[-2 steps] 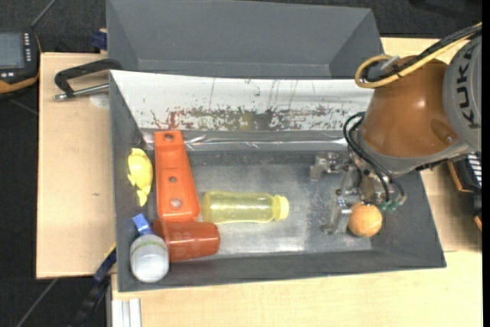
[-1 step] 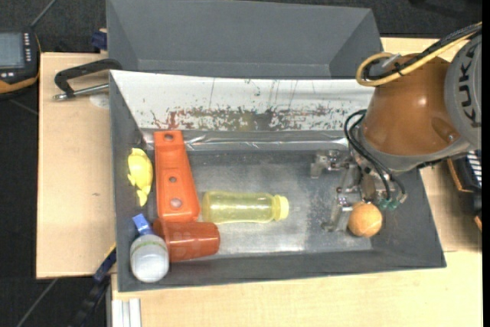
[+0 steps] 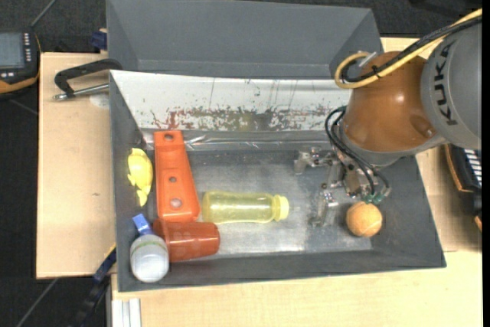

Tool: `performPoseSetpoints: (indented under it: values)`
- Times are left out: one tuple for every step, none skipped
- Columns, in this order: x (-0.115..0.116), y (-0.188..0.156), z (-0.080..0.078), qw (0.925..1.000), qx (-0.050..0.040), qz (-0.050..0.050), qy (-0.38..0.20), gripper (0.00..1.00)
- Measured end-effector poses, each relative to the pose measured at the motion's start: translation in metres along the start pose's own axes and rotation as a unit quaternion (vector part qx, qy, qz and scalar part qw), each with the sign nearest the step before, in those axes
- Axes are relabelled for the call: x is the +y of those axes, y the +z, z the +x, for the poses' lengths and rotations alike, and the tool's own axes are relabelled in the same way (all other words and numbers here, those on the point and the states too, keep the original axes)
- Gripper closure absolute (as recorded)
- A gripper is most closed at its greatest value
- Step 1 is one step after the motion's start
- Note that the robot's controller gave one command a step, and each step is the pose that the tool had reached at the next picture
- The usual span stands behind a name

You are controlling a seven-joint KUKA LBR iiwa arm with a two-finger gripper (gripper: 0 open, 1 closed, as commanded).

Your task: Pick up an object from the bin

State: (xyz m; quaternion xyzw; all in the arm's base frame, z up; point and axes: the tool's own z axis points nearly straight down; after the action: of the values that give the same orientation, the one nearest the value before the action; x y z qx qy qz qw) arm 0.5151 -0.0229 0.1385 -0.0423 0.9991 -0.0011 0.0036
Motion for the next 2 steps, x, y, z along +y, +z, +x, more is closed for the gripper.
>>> performPoseSetpoints:
  values:
    - [0.036,0.063,-0.004,0.9927,0.0017,-0.003,-0.121,0.0]
    - [0.072,0.064,-0.019,0.9984,-0.0024,-0.001,-0.057,1.0]
